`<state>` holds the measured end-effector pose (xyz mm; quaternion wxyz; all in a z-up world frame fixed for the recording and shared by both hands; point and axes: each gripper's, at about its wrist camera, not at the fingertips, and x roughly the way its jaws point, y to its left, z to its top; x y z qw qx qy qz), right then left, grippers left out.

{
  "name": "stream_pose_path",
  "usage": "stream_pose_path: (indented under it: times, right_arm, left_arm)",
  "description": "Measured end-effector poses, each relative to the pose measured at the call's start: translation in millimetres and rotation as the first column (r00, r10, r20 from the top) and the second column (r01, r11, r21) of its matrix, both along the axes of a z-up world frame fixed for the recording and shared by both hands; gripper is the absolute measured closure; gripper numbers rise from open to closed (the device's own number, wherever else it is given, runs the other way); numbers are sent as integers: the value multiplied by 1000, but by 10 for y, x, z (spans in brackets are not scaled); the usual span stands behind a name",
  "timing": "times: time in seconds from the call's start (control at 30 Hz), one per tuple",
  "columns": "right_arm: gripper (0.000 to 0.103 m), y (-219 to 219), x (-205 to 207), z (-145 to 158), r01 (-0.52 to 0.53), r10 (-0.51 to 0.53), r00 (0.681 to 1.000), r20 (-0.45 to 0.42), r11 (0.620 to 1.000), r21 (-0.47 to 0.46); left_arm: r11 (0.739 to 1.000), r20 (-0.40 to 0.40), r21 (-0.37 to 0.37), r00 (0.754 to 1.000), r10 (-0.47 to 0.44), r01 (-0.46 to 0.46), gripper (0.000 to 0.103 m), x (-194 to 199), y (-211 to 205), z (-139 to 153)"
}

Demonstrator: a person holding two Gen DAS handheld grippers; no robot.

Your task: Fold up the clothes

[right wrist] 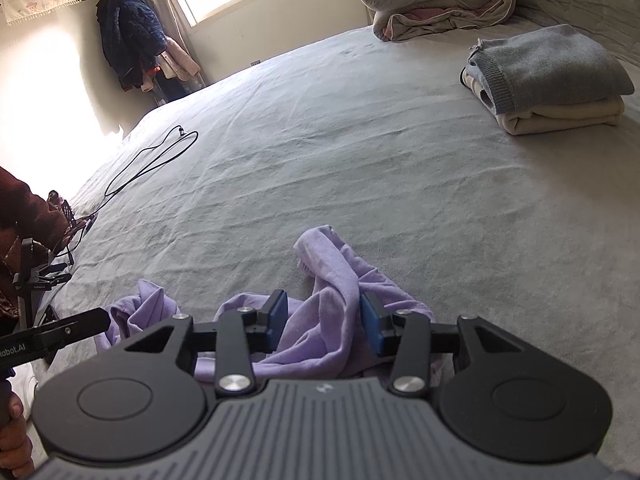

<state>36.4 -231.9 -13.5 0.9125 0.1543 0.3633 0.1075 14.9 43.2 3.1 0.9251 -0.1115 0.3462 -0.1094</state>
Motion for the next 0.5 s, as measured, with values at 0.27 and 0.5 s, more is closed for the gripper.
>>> stream_pose_path:
  times: [0.27, 0.5]
  right_arm:
    - [58, 36, -6, -21, -3, 3, 1000, 1, 1000, -25]
    - [58, 34, -18, -4, 10, -10, 1000, 22, 1000, -29]
  left_arm:
    - [1000, 3, -19, 1000, -3, 3, 56, 49, -113, -2]
    - [999, 3, -2, 999, 32, -32, 49, 82, -105, -7]
